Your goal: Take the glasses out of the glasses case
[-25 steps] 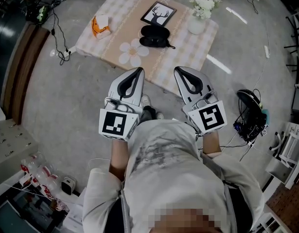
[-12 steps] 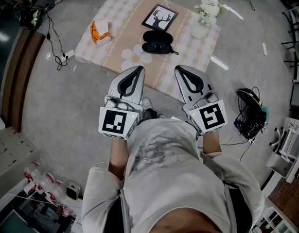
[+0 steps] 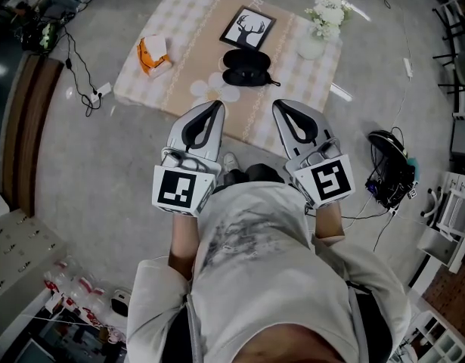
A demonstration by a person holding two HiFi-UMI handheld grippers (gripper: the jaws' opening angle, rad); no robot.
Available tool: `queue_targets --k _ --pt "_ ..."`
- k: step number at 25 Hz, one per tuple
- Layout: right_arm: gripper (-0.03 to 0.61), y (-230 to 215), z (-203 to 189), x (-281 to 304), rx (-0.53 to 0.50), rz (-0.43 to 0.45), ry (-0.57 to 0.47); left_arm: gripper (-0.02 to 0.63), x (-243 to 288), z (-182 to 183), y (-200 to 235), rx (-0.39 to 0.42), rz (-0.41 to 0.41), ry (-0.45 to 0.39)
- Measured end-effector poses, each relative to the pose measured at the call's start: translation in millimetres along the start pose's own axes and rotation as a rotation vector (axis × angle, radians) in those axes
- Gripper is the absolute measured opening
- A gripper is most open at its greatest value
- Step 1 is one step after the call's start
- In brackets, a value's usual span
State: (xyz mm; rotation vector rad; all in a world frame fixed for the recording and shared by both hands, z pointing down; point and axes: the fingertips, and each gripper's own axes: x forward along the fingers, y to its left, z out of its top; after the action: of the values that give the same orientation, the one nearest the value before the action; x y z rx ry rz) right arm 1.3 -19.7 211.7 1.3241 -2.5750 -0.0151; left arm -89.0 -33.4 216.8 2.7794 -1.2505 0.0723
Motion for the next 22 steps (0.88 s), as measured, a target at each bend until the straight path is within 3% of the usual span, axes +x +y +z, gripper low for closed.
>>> queue_targets --k 22 --pt "0.017 -41 -36 41 0.045 0.015 0.070 0.009 46 -34 25 -0.038 0.011 0.071"
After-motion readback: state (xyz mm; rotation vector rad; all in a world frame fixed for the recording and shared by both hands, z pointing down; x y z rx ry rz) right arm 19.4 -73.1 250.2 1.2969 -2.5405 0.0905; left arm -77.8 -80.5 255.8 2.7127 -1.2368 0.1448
